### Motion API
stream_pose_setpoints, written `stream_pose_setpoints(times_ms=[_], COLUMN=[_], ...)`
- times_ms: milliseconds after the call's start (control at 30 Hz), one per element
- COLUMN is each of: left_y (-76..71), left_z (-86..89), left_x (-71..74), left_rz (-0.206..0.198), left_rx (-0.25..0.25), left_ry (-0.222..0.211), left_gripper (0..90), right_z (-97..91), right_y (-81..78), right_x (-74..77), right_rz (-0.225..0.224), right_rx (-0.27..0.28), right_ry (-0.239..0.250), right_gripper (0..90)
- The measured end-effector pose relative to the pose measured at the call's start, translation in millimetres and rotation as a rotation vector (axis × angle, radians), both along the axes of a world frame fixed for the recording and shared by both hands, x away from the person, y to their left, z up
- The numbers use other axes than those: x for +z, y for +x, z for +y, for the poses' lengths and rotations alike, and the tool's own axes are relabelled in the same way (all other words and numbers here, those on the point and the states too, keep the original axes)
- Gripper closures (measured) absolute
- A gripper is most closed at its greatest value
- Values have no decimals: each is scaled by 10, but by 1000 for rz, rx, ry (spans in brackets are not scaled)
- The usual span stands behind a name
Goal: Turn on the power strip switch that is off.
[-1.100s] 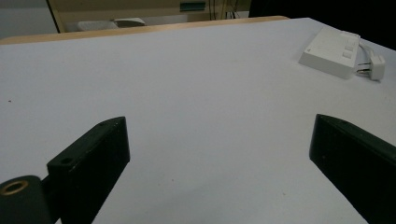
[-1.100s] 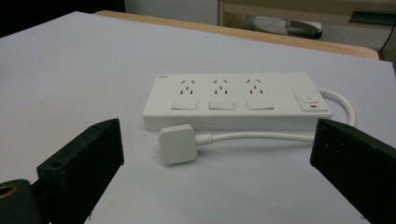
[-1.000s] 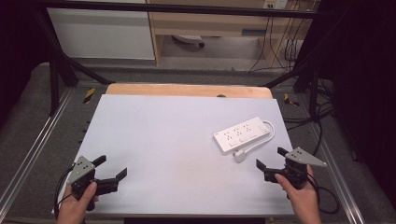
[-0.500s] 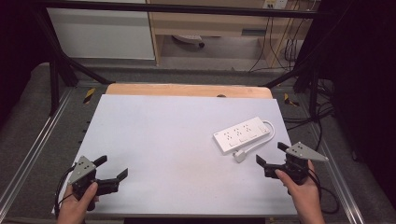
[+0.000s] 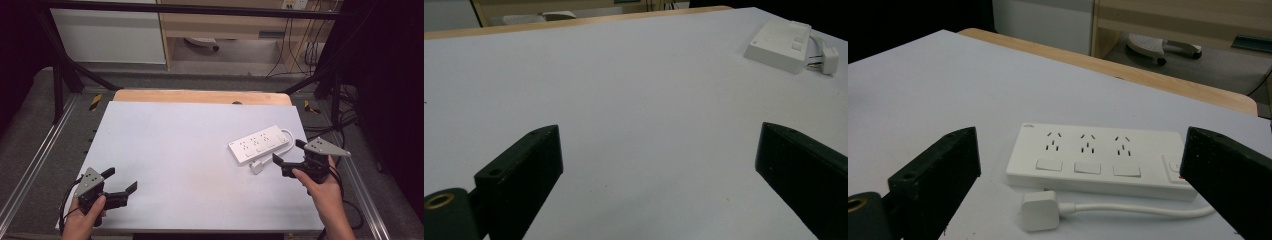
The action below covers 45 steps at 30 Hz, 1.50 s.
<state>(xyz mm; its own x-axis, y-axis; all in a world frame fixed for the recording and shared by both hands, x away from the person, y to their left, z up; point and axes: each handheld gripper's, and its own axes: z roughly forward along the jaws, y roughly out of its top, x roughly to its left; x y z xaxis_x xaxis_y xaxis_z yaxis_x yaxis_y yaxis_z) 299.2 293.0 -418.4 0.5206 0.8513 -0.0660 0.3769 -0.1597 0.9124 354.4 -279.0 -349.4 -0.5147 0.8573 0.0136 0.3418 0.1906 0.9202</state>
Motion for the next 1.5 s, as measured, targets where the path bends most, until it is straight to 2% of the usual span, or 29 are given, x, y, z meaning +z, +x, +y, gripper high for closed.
stream_pose_setpoints(times_ms=[200, 367, 467, 633, 833, 1033, 1200, 1233, 1267, 1300, 1433, 1500], left_y=[-1, -1, -13, 1, 0, 11, 14, 14, 14, 16, 18, 17], left_z=[-2, -19, -26, -14, -9, 0, 4, -3, -3, -1, -7, -10], left_x=[-4, -1, 4, -7, -7, -21, -27, -34, -34, -34, -37, -38], left_rz=[3, -1, -5, 3, 5, 8, 12, 18, 18, 15, 20, 21], left_rx=[-1, -9, -12, -10, -9, 9, 12, 12, 12, 14, 10, 10], left_ry=[0, 6, 8, 3, 2, 8, 9, 4, 4, 9, 5, 5], left_gripper=[51, 51, 51, 51, 51, 51, 51, 51, 51, 51, 51, 51], right_z=[25, 47, 63, 47, 26, 40, 43, 43, 43, 49, 48, 35], right_y=[142, 290, 363, 470, 622, 734, 775, 797, 797, 813, 841, 882], right_x=[71, -22, -50, -12, 37, 42, 33, 26, 26, 19, 10, -4], right_rz=[4, 39, 43, 35, 19, 17, 8, -1, -1, -8, -23, -29], right_rx=[4, -1, -9, -34, -71, -77, -84, -83, -83, -83, -90, -99], right_ry=[2, 36, 23, 34, 24, 14, 14, 15, 15, 7, 1, -3], right_gripper=[58, 76, 90, 142, 253, 348, 414, 454, 454, 506, 552, 611])
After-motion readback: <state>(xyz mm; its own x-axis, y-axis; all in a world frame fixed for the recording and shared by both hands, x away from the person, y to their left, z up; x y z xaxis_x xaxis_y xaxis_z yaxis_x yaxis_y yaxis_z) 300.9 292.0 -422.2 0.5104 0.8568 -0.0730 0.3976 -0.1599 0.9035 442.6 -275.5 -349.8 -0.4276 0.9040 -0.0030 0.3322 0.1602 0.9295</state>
